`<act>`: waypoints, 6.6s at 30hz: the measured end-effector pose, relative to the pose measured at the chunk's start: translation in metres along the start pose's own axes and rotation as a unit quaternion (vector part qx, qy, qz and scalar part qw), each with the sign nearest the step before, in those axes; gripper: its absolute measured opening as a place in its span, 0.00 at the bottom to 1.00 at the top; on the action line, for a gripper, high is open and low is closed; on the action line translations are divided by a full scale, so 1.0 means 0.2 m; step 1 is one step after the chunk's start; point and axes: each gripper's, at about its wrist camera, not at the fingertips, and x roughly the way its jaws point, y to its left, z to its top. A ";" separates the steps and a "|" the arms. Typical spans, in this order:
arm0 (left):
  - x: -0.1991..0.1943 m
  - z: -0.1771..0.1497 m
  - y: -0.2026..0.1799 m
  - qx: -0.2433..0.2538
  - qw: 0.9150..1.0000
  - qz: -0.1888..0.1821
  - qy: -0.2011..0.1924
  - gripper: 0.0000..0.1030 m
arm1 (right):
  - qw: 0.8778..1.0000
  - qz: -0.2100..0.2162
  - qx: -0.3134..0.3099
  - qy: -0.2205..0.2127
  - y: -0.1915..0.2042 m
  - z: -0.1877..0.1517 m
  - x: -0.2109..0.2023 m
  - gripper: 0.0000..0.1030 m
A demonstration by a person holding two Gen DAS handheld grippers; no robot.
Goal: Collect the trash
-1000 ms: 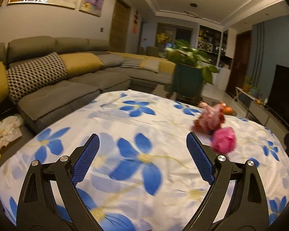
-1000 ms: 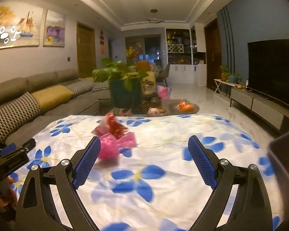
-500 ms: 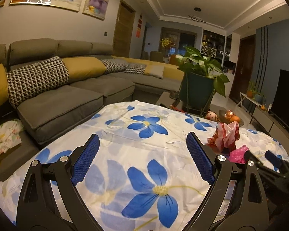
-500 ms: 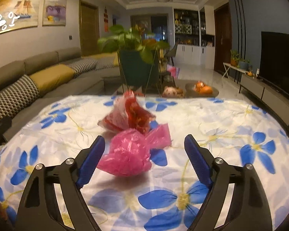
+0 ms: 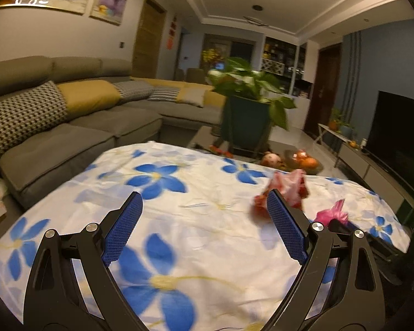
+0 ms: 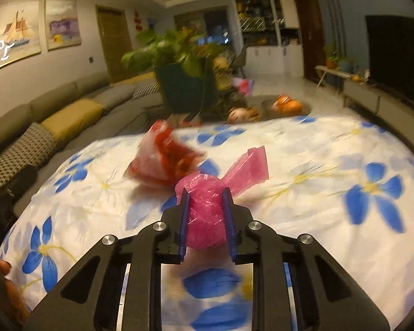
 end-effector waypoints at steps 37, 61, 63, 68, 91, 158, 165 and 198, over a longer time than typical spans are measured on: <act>-0.09 -0.05 -0.44 0.034 0.993 -0.098 0.049 0.13 | 0.995 -0.062 -0.025 -0.073 -0.28 -0.02 -0.48 0.23; -0.58 -0.18 -0.86 0.094 0.981 -0.166 0.026 0.13 | 0.983 -0.143 -0.017 -0.118 -0.67 -0.11 -1.05 0.23; -0.60 -0.19 -0.96 0.105 0.977 -0.184 0.025 0.13 | 0.981 -0.155 -0.014 -0.120 -0.72 -0.12 -1.08 0.23; -0.63 -0.23 -1.20 0.120 0.963 -0.238 0.029 0.13 | 0.971 -0.203 -0.006 -0.127 -0.93 -0.13 -1.16 0.23; -0.53 -0.53 -2.12 0.174 0.897 -0.402 0.057 0.18 | 0.940 -0.296 0.063 -0.157 -1.55 -0.24 -1.31 0.24; -1.29 -0.48 -0.70 0.114 0.982 -0.153 0.018 0.94 | 0.961 -0.252 0.009 -0.116 -0.44 -0.53 -1.73 0.94; -1.32 -0.48 -0.68 0.110 0.982 -0.153 0.015 0.94 | 0.962 -0.246 0.005 -0.121 -0.42 -0.53 -1.73 0.94; -1.32 -0.47 -0.65 0.103 0.982 -0.158 0.014 0.94 | 0.962 -0.244 0.001 -0.126 -0.40 -0.52 -1.72 0.95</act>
